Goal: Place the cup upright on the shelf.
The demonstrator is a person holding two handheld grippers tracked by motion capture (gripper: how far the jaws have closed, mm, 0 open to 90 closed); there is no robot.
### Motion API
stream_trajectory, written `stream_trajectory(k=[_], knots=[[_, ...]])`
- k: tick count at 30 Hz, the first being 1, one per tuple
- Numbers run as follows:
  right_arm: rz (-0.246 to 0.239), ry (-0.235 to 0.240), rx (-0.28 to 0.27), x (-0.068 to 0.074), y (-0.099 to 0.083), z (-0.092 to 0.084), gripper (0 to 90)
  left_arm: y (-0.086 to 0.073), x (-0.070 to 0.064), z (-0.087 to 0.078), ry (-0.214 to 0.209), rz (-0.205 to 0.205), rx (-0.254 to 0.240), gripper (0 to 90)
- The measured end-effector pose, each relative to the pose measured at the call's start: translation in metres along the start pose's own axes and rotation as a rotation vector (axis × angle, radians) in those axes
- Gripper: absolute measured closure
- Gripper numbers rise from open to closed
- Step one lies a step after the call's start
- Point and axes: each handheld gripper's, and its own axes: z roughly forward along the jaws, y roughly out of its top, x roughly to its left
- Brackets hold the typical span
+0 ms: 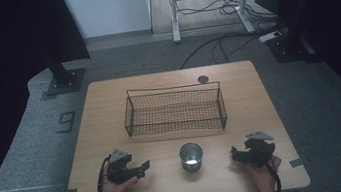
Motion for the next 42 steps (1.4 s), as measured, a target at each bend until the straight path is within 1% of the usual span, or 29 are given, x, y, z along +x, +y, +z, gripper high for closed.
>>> stream_trajectory(k=[4, 6, 9, 10, 13, 17, 20, 24, 27, 28, 29, 34, 42], knots=[[0.006, -0.007, -0.003, 0.001, -0.001, -0.001, 1.0, 0.001, -0.001, -0.002, -0.003, 0.004, -0.008, 16.4], [0.008, -0.008, -0.004, 0.001, -0.001, -0.001, 1.1, 0.003, -0.003, -0.003, -0.006, -0.008, -0.017, 16.4], [0.009, -0.008, -0.003, 0.001, -0.001, -0.001, 1.2, 0.004, -0.008, -0.006, -0.011, 0.008, -0.033, 16.6], [0.009, -0.008, -0.004, 0.001, -0.001, -0.001, 1.3, 0.005, -0.009, -0.007, -0.009, 0.010, -0.046, 16.9], [0.008, -0.007, -0.004, 0.001, -0.001, -0.002, 1.6, 0.007, -0.014, -0.008, -0.019, 0.012, -0.069, 17.7], [0.005, -0.006, -0.004, 0.000, -0.002, -0.002, 1.9, 0.010, -0.020, -0.009, -0.029, 0.018, -0.082, 17.7], [0.004, -0.005, -0.004, 0.000, -0.002, -0.002, 1.9, 0.012, -0.025, -0.009, -0.035, 0.029, -0.085, 17.7], [-0.001, 0.001, -0.005, -0.001, -0.002, -0.002, 1.9, 0.015, -0.032, -0.010, -0.044, 0.033, -0.090, 17.7], [-0.002, 0.002, -0.005, -0.001, -0.002, -0.002, 1.9, 0.019, -0.037, -0.009, -0.061, 0.041, -0.089, 17.6], [-0.002, 0.002, -0.005, -0.001, -0.002, -0.002, 1.9, 0.019, -0.037, -0.009, -0.061, 0.041, -0.089, 17.6], [-0.002, 0.002, -0.005, -0.001, -0.002, -0.002, 1.9, 0.022, -0.041, -0.008, -0.070, 0.049, -0.084, 17.3], [-0.002, 0.002, -0.004, -0.001, -0.002, -0.002, 1.9, 0.026, -0.051, -0.001, -0.089, 0.066, -0.075, 17.2], [-0.002, 0.002, -0.005, -0.001, -0.002, -0.002, 1.9, 0.032, -0.061, 0.001, -0.111, 0.078, -0.070, 16.3]])
